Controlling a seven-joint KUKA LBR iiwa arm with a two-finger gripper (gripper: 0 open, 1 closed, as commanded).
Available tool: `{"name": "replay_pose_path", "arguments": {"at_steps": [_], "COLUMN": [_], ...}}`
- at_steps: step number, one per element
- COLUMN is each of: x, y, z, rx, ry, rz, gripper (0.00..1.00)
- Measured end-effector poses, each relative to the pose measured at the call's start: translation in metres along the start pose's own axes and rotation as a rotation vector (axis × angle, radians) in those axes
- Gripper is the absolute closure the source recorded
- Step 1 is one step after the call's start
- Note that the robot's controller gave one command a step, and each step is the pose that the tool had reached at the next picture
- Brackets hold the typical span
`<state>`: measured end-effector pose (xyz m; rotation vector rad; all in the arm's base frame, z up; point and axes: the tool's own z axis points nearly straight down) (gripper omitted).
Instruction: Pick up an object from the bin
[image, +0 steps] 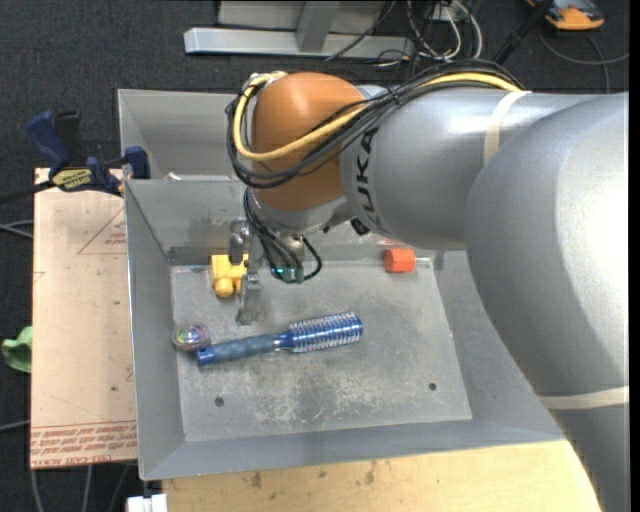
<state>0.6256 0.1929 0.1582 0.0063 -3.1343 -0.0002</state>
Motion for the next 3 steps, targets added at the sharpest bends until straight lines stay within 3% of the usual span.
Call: {"name": "replay_pose_path", "arguments": {"at_steps": [1,2,3], "x": [0.046,0.043,0.056], "y": [-0.013,-0.012,-0.031], "z": [0.092,0.088,-0.08], "rx": [0.001,-0.001,-0.002], "ry": [-0.001,-0.008,-0.017], "rz": [-0.161,-0.159,-0.128], "gripper": [0.0,1.0,1.0]}}
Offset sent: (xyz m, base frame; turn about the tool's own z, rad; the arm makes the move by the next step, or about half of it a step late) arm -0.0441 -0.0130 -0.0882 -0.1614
